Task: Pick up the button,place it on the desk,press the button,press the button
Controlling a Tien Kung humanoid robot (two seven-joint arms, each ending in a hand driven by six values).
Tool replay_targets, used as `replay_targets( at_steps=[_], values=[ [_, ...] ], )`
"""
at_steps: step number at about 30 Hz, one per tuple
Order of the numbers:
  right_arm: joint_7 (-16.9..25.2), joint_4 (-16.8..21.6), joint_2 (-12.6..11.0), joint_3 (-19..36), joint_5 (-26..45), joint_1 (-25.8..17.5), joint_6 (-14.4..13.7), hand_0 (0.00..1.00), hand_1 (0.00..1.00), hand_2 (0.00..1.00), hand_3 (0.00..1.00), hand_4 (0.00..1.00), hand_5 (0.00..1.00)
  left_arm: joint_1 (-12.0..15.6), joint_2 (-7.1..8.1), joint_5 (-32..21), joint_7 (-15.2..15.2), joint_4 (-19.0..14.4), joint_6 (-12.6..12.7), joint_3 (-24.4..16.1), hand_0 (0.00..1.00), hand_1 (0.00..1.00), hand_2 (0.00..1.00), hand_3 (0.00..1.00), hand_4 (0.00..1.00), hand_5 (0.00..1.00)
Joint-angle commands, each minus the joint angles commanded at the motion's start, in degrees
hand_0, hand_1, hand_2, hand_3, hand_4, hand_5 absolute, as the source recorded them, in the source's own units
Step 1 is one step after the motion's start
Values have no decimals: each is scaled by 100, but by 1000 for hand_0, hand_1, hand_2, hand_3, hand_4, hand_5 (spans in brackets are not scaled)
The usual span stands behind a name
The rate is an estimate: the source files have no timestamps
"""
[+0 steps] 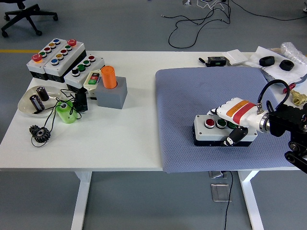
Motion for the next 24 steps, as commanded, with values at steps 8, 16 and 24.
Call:
replay_targets(
  at_steps=[8,16,24],
  values=[
    [-46,-14,-28,-50,-70,-13,36,301,209,304,468,503,2,26,-8,-17,0,-1,3,30,602,512,468,470,284,980],
    [-27,-25,-29,-29,-203,-29,-66,409,287,383,567,563,2,18,-2,8,-1,-3,-3,7,601,512,468,470,284,979],
    [65,-45,-50,30,-245,-29,-60,545,449,526,737,562,2,-8,6,33,-5,-2,-5,-45,601,512,468,469,283,979]
  ],
)
